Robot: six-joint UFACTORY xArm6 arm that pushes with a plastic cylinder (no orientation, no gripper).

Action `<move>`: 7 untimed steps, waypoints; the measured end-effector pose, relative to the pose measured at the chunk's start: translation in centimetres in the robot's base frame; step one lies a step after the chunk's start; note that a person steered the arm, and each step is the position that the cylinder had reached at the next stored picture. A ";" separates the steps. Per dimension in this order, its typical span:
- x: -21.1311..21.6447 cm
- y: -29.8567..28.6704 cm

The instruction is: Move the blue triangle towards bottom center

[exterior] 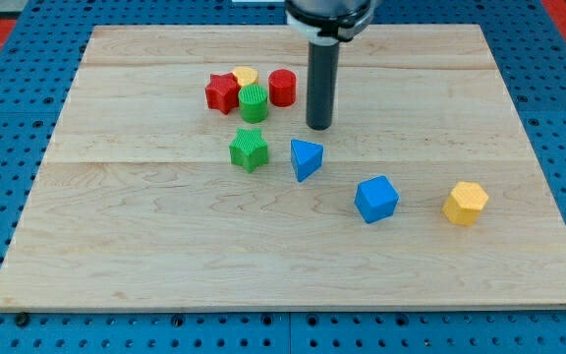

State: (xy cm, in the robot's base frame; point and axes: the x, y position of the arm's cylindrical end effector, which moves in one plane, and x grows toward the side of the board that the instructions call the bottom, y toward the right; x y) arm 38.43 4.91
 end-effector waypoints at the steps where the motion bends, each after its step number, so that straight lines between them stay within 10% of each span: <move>1: 3.4 -0.1; 7: 7.1 -6.5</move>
State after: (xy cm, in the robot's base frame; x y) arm 45.52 -1.64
